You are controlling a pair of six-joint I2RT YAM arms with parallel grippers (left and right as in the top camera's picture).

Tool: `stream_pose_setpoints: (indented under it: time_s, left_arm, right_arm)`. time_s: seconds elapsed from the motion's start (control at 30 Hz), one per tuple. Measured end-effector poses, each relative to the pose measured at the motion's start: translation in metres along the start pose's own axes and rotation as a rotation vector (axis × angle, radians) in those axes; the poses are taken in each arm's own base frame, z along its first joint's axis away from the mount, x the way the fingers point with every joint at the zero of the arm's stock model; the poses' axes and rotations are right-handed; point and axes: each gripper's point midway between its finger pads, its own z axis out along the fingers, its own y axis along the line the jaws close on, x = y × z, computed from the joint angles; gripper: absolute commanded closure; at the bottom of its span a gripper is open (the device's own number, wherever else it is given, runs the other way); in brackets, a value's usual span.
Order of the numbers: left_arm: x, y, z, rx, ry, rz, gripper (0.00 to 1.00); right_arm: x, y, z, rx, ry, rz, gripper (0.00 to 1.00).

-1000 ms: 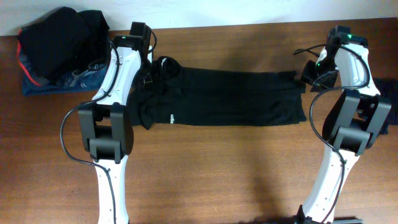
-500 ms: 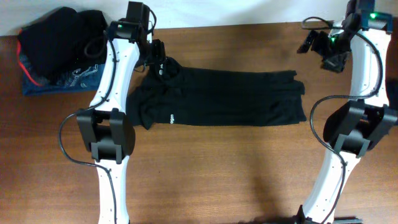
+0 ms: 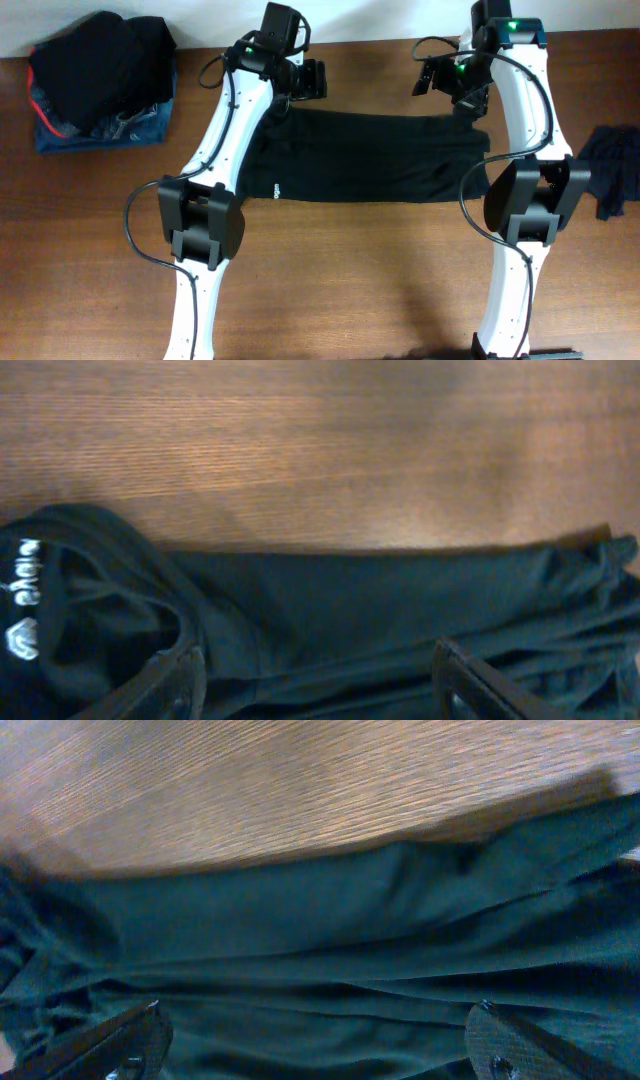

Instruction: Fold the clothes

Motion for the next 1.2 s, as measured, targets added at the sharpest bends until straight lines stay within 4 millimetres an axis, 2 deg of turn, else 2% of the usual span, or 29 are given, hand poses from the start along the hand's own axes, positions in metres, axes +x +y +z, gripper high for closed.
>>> stream_pose_setpoints:
  time_s: [0.07,0.17,0.27,0.53,0.73,1.03,1.2]
  left_arm:
    - [-0.002,0.006,0.001,-0.011,-0.005,-0.045,0.28]
    - [-0.001,0.026,0.014,-0.039,0.008,-0.126,0.28]
    - [-0.003,0.042,0.022,-0.054,0.004,-0.186,0.26]
    - [-0.008,0.055,0.023,-0.071,-0.014,-0.295,0.26]
    - [0.006,0.069,0.052,-0.106,0.022,-0.352,0.26]
    - [-0.008,0.072,0.057,-0.105,-0.040,-0.350,0.26]
    - [-0.005,0.090,0.076,-0.116,-0.038,-0.368,0.26]
  right_arm:
    - [-0.002,-0.008,-0.002,0.021,-0.005,0.023,0.01]
    - [-0.006,-0.029,-0.006,0.062,-0.013,0.061,0.01]
    - [-0.006,-0.035,-0.008,0.073,-0.010,0.072,0.01]
    - [0.000,-0.049,-0.009,0.146,0.006,0.081,0.01]
    - [0.004,-0.059,-0.011,0.204,0.015,0.067,0.02]
    - [0.008,-0.062,-0.012,0.218,0.033,0.049,0.01]
    - [0.014,-0.066,-0.013,0.241,0.057,0.032,0.01]
